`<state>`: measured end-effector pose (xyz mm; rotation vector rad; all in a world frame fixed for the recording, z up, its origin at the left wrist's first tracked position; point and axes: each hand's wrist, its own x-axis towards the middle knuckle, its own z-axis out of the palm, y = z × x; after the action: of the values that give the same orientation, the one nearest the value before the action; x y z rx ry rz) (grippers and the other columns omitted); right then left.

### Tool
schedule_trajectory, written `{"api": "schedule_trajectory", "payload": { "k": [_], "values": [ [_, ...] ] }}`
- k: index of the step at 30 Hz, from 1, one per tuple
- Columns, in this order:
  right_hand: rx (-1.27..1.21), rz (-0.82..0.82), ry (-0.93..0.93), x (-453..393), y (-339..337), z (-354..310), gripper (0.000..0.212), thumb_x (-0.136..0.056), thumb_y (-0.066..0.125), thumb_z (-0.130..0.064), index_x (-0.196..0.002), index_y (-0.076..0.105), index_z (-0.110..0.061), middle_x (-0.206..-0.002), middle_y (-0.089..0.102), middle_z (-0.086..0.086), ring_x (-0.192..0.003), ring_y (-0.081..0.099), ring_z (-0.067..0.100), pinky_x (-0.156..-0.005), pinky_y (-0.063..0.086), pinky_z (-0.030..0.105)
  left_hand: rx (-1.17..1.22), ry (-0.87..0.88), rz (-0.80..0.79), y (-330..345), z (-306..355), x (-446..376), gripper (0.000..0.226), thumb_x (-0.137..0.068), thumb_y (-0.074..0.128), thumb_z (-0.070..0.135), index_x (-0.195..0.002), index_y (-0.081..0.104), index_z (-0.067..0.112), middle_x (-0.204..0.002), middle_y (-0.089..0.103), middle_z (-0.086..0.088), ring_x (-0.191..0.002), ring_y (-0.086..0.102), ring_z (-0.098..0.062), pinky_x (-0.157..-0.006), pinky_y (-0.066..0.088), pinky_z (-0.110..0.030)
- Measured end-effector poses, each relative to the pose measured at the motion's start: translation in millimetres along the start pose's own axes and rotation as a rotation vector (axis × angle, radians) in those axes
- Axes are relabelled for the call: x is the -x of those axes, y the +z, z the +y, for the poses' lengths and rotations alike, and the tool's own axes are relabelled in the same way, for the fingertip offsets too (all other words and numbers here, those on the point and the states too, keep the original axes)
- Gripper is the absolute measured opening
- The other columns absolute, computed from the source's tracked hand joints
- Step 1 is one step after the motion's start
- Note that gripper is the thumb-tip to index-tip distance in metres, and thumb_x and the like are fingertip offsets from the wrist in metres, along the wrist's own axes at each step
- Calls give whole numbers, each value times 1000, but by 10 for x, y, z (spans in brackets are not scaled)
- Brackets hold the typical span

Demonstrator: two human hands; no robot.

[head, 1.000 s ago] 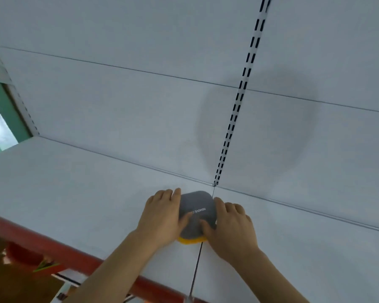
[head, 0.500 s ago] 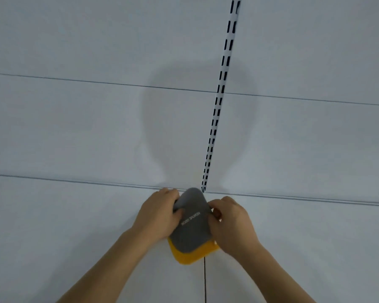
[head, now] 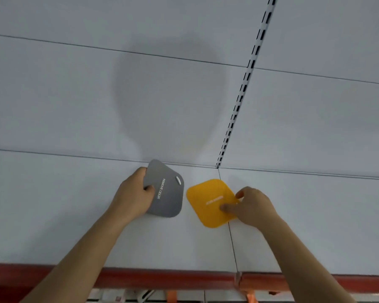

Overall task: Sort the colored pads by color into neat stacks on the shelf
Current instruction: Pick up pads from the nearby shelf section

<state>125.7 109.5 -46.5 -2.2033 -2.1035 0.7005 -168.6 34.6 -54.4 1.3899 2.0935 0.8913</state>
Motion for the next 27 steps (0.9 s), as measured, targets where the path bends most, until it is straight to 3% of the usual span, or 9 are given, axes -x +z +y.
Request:
{"api": "schedule_trajectory", "payload": {
  "k": [3, 7, 10, 12, 14, 16, 17, 22, 27],
  "values": [
    [-30, -1, 21, 12, 15, -67, 64, -61, 78, -65, -109, 61, -25, -106, 63, -1, -97, 62, 22, -83, 57, 39, 3, 8, -27, -11, -15, 118, 32, -97, 53, 12, -125, 49, 26, -103, 68, -3, -90, 66, -27, -80, 56, -44],
    [-241, 44, 6, 167, 48, -146, 55, -83, 80, -28, -126, 49, -18, -90, 52, -8, -78, 54, 10, -60, 44, 28, 32, 14, -5, 26, 36, 186, 32, -98, 48, 10, -126, 47, 26, -99, 68, -6, -87, 65, -30, -80, 57, -47],
    [-516, 178, -6, 356, 84, -19, 59, -85, 78, -20, -135, 48, -20, -93, 55, -11, -79, 57, 8, -61, 49, 30, 100, 5, 34, 99, 97, 222, 30, -99, 46, 8, -124, 48, 25, -94, 68, -4, -83, 64, -28, -74, 55, -43],
    [-641, 286, 5, 500, 29, 112, 52, -86, 76, -19, -132, 51, -24, -96, 62, -10, -83, 63, 11, -69, 56, 38, 150, 28, 53, 158, 207, 236, 33, -101, 47, 7, -130, 49, 23, -99, 67, 1, -84, 62, -24, -69, 50, -36],
    [-660, 367, -32, 619, -76, 282, 28, -90, 73, -22, -114, 62, -27, -91, 68, -9, -80, 65, 12, -72, 59, 42, 191, 65, 63, 253, 362, 255, 34, -102, 48, 6, -133, 50, 21, -105, 67, 0, -89, 62, -26, -70, 46, -35],
    [-625, 462, -84, 746, -202, 492, 5, -96, 67, -27, -92, 66, -31, -75, 68, -6, -66, 62, 12, -62, 54, 37, 221, 105, 50, 392, 555, 306, 31, -103, 49, 7, -131, 51, 21, -107, 67, -1, -94, 62, -29, -74, 45, -35],
    [-603, 526, -112, 813, -266, 604, 11, -99, 63, -31, -88, 65, -31, -70, 67, -5, -61, 60, 13, -58, 50, 36, 236, 124, 37, 469, 662, 344, 29, -103, 49, 7, -129, 51, 21, -107, 67, 0, -95, 62, -29, -75, 45, -36],
    [-557, 713, -130, 1157, -545, 1245, 8, -105, 52, -38, -103, 60, -36, -63, 64, -2, -56, 60, 14, -55, 52, 42, 267, 249, -37, 896, 1275, 549, 25, -103, 51, 9, -126, 52, 20, -109, 67, -1, -97, 63, -27, -82, 51, -40],
    [-510, 845, -118, 1551, -740, 2145, 9, -105, 50, -36, -107, 56, -42, -66, 63, -14, -65, 63, 6, -50, 45, 27, 283, 384, -104, 1478, 2035, 895, 22, -104, 54, 12, -123, 52, 23, -102, 65, 11, -91, 63, -13, -73, 49, -35]
  ]
}}
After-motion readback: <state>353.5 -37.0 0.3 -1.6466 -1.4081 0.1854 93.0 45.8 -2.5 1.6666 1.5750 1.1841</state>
